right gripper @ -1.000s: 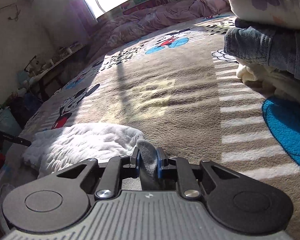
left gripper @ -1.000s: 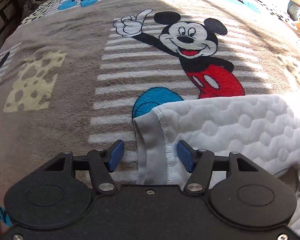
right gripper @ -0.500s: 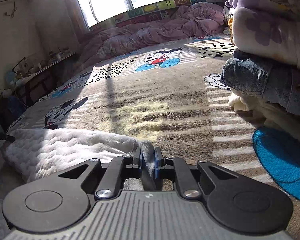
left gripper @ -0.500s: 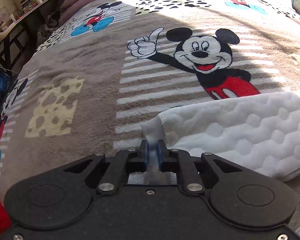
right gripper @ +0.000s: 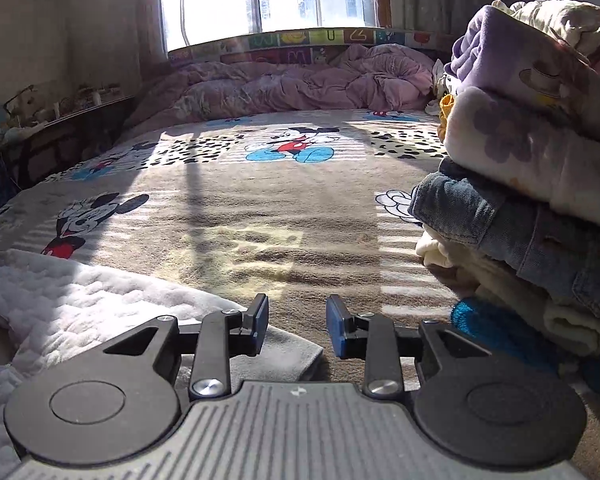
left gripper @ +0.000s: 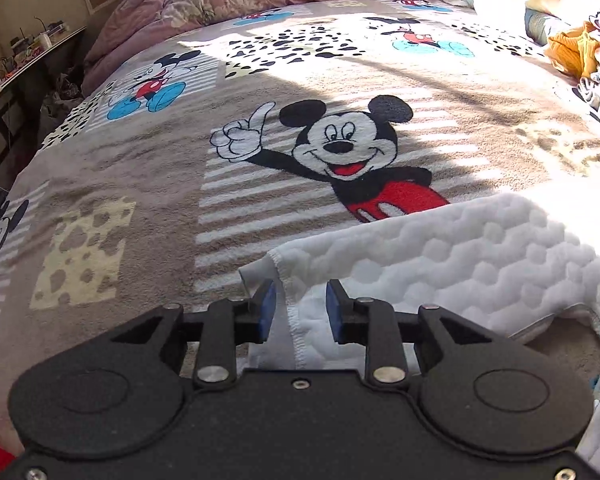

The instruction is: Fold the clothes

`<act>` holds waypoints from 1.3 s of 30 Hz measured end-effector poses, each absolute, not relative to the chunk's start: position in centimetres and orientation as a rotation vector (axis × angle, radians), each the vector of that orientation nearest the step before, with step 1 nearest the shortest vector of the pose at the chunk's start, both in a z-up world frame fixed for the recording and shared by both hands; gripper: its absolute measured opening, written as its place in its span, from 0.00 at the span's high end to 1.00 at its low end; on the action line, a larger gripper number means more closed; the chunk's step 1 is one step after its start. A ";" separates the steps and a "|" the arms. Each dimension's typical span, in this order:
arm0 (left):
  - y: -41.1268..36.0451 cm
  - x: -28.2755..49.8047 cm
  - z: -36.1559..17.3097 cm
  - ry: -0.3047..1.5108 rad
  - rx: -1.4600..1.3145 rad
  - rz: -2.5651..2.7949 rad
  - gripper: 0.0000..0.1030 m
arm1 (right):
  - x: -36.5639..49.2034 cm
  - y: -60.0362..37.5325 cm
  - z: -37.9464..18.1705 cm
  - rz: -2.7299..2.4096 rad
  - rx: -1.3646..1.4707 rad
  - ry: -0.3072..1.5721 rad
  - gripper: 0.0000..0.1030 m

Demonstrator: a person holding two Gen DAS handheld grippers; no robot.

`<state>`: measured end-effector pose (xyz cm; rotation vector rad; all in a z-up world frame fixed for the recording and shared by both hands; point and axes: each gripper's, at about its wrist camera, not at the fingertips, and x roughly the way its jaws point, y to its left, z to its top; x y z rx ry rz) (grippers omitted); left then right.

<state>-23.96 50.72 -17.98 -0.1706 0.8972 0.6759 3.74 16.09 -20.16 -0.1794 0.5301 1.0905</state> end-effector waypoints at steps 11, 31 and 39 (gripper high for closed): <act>49.1 -25.1 -16.3 1.004 -0.123 0.677 0.32 | -1.9 16.0 -22.1 1.184 -0.435 0.469 0.66; 34.4 -48.5 -21.6 0.476 -0.843 0.781 0.34 | -3.9 0.8 -23.1 1.077 0.114 0.764 0.63; 33.6 -48.2 -23.3 0.320 -1.022 0.742 0.53 | -2.8 -0.2 -27.8 1.052 0.607 1.058 0.56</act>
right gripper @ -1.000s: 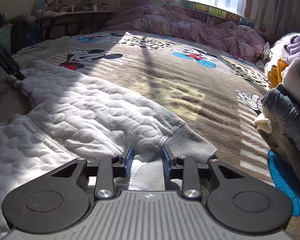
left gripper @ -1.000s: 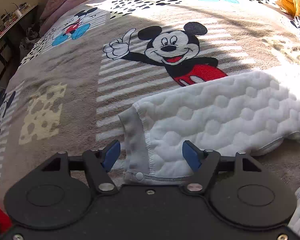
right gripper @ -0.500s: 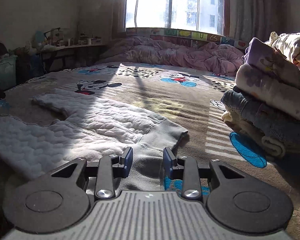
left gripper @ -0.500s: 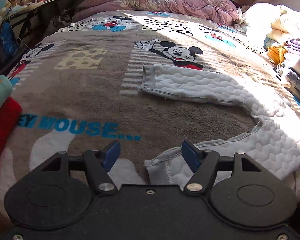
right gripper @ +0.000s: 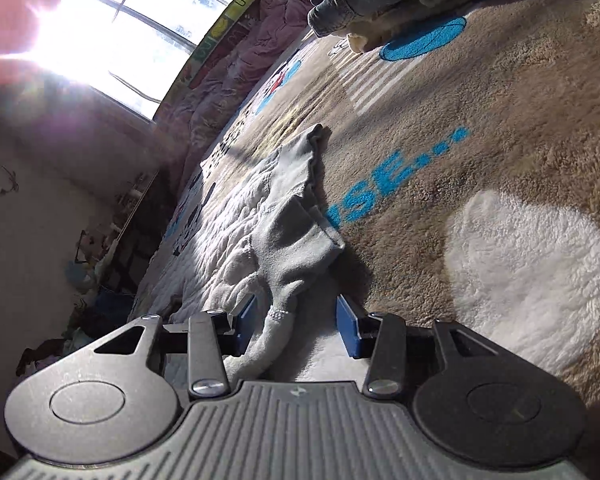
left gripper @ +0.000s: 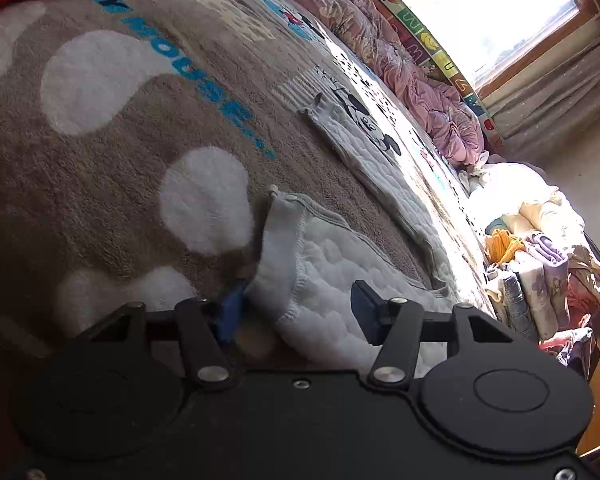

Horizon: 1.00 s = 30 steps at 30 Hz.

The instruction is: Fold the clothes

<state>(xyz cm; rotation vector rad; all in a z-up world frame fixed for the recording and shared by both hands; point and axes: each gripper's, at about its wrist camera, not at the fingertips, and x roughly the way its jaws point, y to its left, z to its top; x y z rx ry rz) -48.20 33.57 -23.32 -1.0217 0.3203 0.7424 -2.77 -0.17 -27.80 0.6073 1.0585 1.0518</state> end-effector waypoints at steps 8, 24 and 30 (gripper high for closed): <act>33.5 -47.4 -21.3 0.308 -0.918 0.761 0.92 | -3.5 1.8 -27.8 1.003 0.706 0.946 0.94; 33.6 -48.6 -23.5 0.312 -0.924 0.803 0.81 | -6.0 -0.2 -25.1 0.885 0.305 0.775 0.88; 31.8 -47.6 -20.0 0.303 -0.670 0.845 0.79 | -9.3 3.5 -21.8 1.093 0.016 0.491 0.88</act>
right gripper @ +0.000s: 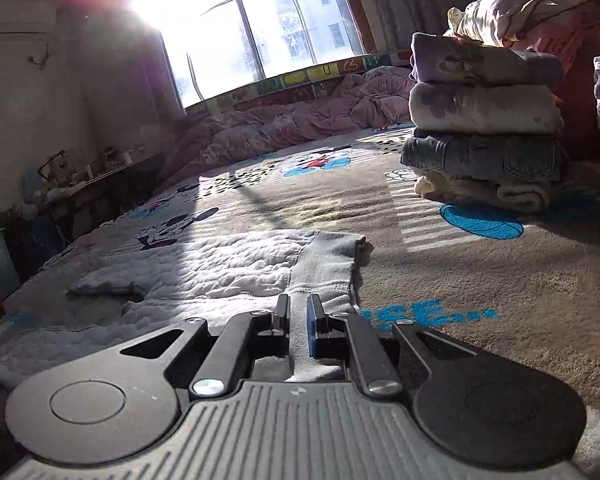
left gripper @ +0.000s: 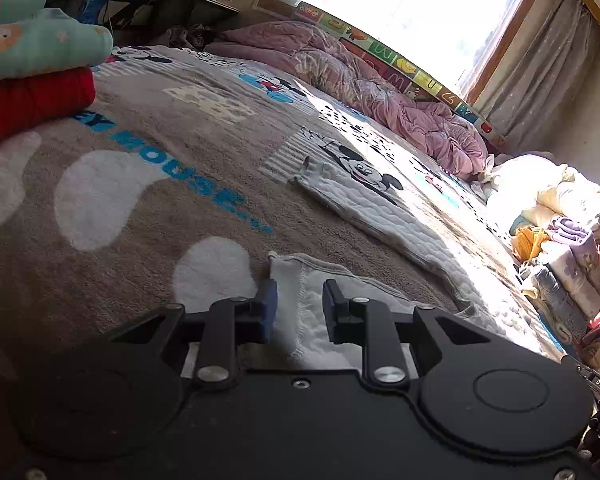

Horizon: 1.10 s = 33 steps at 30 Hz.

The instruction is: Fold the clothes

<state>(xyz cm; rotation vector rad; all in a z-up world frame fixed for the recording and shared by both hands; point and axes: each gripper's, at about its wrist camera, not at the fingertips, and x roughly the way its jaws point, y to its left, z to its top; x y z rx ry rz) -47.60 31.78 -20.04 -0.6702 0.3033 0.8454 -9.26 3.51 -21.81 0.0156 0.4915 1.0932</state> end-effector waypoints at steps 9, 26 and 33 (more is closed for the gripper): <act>32.6 -41.2 -20.7 0.482 -0.419 0.766 0.75 | -10.8 11.0 -20.4 1.205 -0.153 0.470 0.89; 29.3 -44.1 -21.4 0.649 -0.172 0.801 0.49 | -12.1 5.5 -21.4 1.163 -0.370 0.406 0.45; 30.4 -46.1 -20.0 0.636 -0.225 0.727 0.48 | -14.5 2.2 -22.3 1.138 -0.658 0.212 0.40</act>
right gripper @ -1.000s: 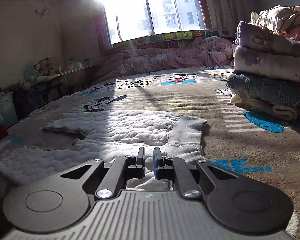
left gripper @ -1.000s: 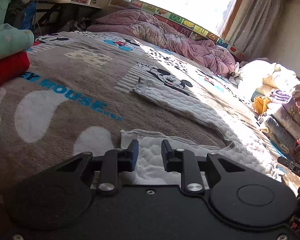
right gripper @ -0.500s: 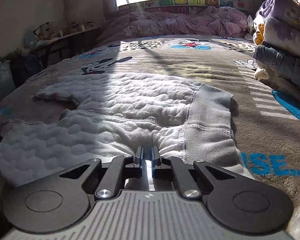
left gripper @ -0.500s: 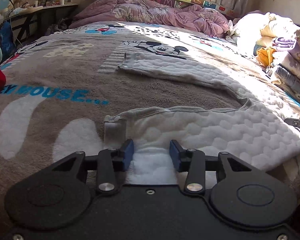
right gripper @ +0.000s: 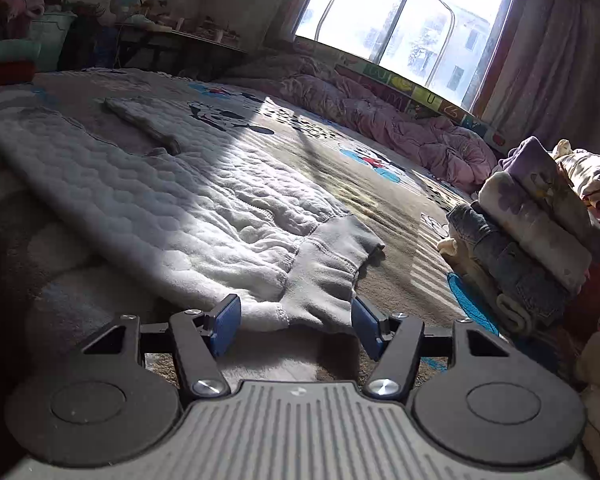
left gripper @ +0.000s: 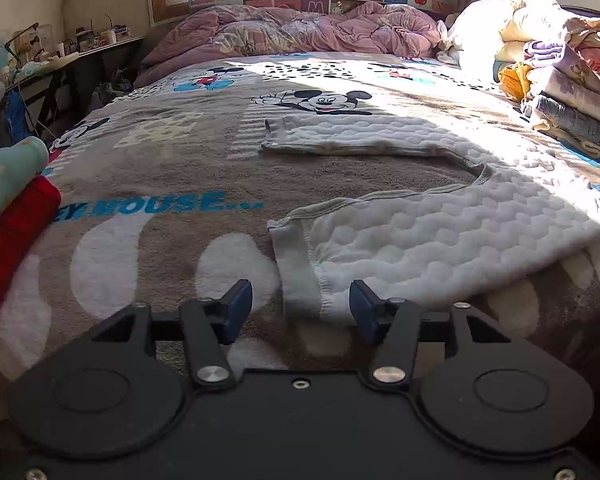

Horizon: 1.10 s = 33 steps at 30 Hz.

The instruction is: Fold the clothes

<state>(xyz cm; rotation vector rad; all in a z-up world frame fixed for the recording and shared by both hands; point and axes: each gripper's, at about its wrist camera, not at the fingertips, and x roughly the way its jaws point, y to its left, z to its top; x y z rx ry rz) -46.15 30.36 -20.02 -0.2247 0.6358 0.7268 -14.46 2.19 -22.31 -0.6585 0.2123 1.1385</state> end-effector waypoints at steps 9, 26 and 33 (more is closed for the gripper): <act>27.3 -44.7 -21.4 0.744 0.121 0.571 0.48 | -16.6 2.9 -25.1 1.085 -0.904 0.012 0.41; 27.5 -42.6 -23.6 0.754 0.394 0.567 0.88 | -16.7 4.6 -26.1 1.101 -0.932 -0.097 0.50; 30.0 -42.4 -20.5 0.668 0.204 0.618 0.92 | -15.7 4.6 -24.3 1.127 -0.845 -0.062 0.88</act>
